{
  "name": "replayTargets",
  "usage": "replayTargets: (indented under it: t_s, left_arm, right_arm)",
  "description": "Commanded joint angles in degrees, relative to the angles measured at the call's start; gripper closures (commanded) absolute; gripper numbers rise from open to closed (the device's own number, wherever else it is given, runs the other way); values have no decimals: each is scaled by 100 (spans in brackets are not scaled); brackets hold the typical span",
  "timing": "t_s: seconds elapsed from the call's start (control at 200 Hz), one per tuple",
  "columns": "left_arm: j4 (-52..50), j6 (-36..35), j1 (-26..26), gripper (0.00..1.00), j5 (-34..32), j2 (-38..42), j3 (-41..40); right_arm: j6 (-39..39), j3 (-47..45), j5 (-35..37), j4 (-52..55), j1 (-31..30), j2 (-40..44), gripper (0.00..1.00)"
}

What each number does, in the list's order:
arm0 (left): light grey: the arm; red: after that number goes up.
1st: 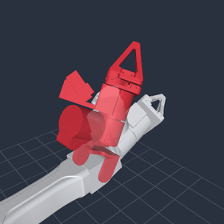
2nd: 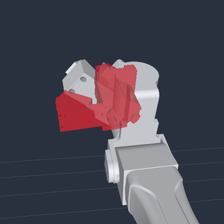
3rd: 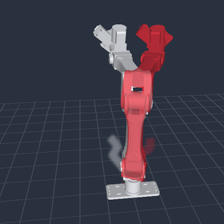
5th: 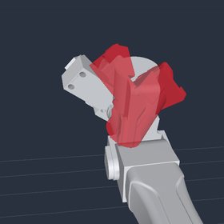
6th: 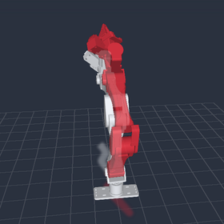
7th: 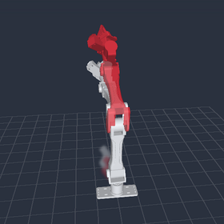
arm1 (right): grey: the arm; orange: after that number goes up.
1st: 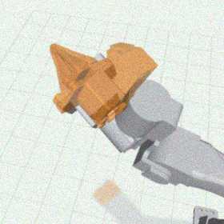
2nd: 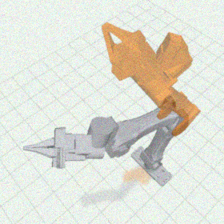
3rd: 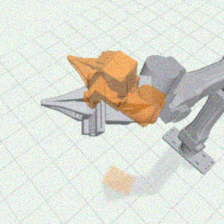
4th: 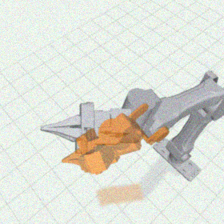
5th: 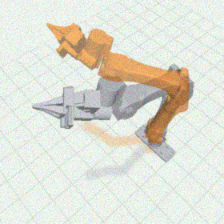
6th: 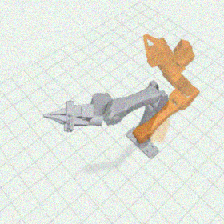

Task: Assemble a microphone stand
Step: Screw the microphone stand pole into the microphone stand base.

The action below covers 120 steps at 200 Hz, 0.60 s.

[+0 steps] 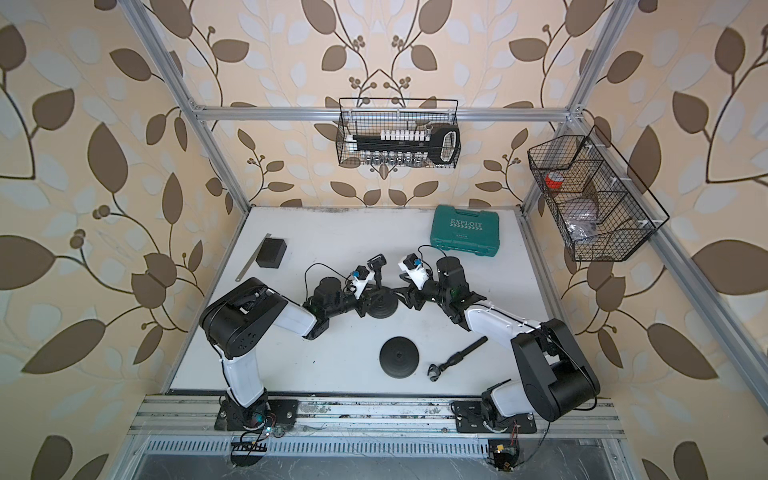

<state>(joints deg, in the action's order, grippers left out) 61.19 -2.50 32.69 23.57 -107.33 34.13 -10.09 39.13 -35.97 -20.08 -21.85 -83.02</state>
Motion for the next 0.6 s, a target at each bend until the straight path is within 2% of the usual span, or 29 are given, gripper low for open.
replayTargets:
  t_s: [0.0, 0.255, 0.595]
  left_arm:
    - [-629, -41, 58, 91, -68, -169, 48]
    - [-705, -161, 102, 91, -78, -203, 64]
    - [-881, -308, 162, 91, -106, -218, 120]
  right_arm:
    - [-417, 388, -659, 345, 22, -236, 38]
    - [-600, 958, -1257, 387, 22, -833, 40]
    - [-532, 1322, -1569, -35, 18, -1326, 49]
